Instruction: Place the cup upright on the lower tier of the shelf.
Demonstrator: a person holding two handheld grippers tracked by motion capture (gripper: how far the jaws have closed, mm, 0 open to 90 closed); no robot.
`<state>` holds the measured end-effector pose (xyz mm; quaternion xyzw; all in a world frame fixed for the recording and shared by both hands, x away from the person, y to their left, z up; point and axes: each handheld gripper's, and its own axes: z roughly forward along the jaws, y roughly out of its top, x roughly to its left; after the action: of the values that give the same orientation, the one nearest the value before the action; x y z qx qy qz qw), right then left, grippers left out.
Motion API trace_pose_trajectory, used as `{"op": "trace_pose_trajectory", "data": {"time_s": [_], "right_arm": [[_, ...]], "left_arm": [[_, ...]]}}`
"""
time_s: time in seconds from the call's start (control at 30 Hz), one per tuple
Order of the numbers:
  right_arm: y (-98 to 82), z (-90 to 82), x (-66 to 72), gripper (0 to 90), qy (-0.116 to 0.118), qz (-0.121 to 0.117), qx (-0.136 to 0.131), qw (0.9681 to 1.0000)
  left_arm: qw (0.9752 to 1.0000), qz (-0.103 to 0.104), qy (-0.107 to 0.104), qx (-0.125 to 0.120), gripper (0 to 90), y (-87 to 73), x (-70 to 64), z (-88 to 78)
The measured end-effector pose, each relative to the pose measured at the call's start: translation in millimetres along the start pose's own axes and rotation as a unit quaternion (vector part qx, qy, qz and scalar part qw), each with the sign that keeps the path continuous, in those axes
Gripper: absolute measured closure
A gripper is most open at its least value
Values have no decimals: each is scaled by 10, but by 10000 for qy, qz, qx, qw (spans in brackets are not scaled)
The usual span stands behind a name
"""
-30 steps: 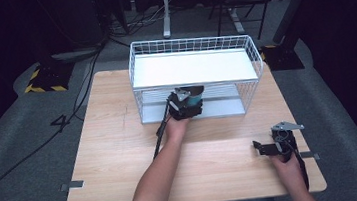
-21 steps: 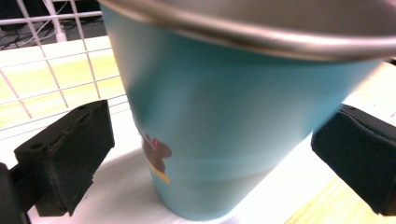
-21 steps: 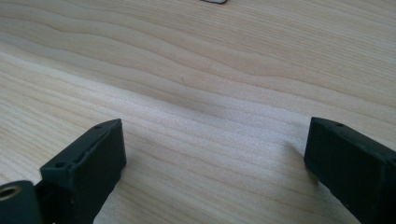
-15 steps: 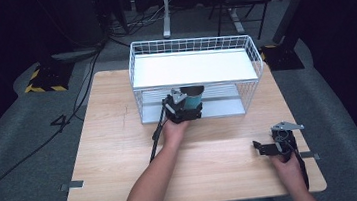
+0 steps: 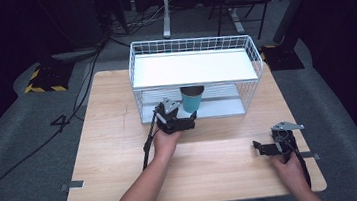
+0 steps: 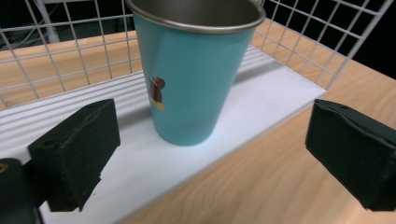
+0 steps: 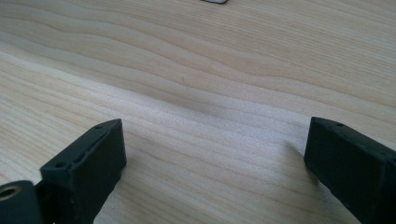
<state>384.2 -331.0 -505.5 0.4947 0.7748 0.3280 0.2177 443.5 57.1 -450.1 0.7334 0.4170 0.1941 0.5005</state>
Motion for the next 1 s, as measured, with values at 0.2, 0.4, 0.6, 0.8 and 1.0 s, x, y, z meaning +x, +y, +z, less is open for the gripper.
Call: {"op": "trace_pose_trajectory", "data": {"time_s": [0.2,0.4,0.6,0.8,1.0], "right_arm": [[0,0,0,56,1,2,0,10000],[0,-1,2,56,6,-1,5,10000],[0,-2,11,56,47,-16,10,10000],[0,-2,17,56,71,-34,15,10000],[0,-2,16,56,71,-37,13,10000]], "left_arm": [[10000,15,-52,-25,53,-9,-16,-263],[9999,46,-132,3,54,-32,-7,-530],[9998,191,-107,30,63,-79,2,-786],[9996,200,-171,97,64,-144,41,-1027],[9992,348,-97,145,64,-216,96,-1265]]}}
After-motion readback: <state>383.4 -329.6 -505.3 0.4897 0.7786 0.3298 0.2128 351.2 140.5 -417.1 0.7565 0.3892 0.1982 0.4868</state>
